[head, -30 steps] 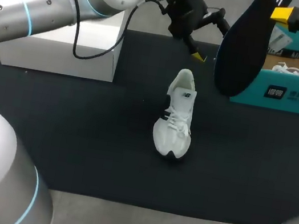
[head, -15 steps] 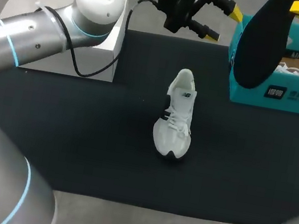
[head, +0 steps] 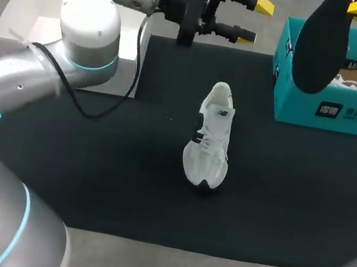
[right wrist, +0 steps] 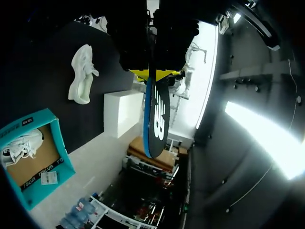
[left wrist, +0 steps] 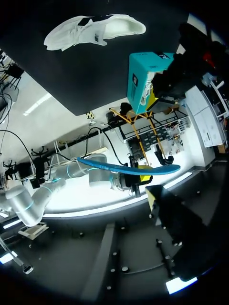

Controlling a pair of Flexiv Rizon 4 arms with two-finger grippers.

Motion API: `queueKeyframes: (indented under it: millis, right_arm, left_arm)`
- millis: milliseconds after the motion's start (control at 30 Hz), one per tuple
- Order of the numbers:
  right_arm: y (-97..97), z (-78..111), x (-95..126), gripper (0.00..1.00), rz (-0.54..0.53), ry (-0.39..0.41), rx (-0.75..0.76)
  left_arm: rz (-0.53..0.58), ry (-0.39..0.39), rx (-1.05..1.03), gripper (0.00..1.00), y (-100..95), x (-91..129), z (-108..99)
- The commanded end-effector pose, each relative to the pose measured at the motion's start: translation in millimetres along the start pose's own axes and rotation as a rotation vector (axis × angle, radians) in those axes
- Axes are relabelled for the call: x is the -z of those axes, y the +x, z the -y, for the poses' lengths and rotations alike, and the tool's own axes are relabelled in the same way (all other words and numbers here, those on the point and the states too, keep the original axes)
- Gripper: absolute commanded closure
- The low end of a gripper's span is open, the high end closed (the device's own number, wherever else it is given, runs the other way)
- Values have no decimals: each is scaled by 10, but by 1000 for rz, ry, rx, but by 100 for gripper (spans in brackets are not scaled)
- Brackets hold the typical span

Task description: Take the shoe out of the shoebox, open the shoe tongue, remove and reinsert the insole, then place the shoe into the shoebox

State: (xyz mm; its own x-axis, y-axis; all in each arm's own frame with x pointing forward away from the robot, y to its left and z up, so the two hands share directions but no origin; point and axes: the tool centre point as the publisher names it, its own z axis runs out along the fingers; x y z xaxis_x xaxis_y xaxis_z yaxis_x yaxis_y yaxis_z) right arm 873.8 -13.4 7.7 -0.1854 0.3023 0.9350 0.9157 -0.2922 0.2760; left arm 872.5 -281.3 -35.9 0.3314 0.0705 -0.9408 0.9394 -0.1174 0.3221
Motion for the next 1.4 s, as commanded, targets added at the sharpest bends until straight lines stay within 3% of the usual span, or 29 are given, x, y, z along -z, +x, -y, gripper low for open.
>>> queueKeyframes:
  millis: [33,233,467,667,1400]
  right_arm:
    - [-13,-224,-205,100,28,98,8]
    - [-78,-290,-435,100,53,205,-20]
    - [-73,-256,-747,100,31,296,-60]
    - [-51,-176,-926,100,11,316,-70]
    - [10,-204,-1049,100,8,336,-52]
  left_arm:
    - [71,-42,-3,0,-51,-71,101]
    - [46,-36,-47,0,-134,-172,134]
    - [49,-28,-65,0,-45,-337,138]
    - [68,-35,-86,0,-43,-373,166]
    - [59,-57,-82,0,24,-333,168]
